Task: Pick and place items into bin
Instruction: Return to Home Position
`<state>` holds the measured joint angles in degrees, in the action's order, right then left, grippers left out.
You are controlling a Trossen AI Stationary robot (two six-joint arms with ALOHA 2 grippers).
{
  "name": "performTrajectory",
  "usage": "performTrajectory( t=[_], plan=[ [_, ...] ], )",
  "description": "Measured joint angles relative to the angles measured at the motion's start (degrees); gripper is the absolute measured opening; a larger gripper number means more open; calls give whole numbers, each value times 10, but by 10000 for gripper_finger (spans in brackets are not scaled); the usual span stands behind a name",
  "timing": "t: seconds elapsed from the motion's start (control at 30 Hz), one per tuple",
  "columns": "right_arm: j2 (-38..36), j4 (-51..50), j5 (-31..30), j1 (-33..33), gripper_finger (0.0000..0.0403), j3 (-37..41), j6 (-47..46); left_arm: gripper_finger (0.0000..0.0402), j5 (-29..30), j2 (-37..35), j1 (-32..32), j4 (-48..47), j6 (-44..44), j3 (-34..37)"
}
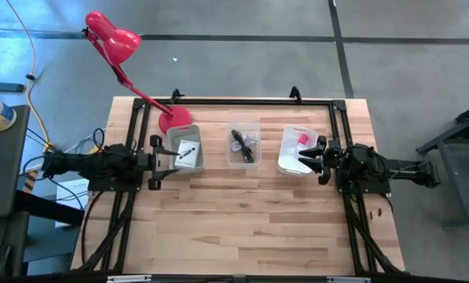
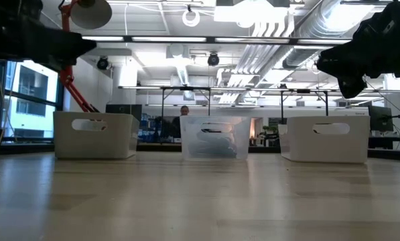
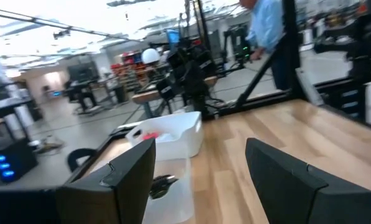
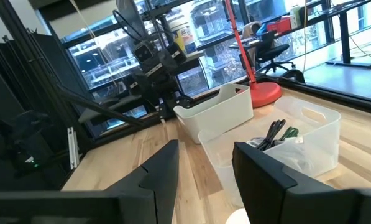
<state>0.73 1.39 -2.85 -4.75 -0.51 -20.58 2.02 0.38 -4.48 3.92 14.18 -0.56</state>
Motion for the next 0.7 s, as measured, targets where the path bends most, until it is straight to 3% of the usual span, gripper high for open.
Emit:
performTrajectory(
  t=[0.13, 0.2, 0.47, 0.7],
  plan=[
    [0, 0, 0, 0, 142, 0, 2, 237, 76, 0, 38, -13, 19, 0],
    [0, 0, 0, 0, 142, 0, 5, 237, 87, 0, 47, -16, 25, 0],
    [0, 0, 1, 0, 142, 0, 5, 237, 76, 0, 45, -16, 40, 0],
    [0, -1, 3, 0, 142, 0, 5, 237, 8, 0, 45, -26, 66, 0]
  ],
)
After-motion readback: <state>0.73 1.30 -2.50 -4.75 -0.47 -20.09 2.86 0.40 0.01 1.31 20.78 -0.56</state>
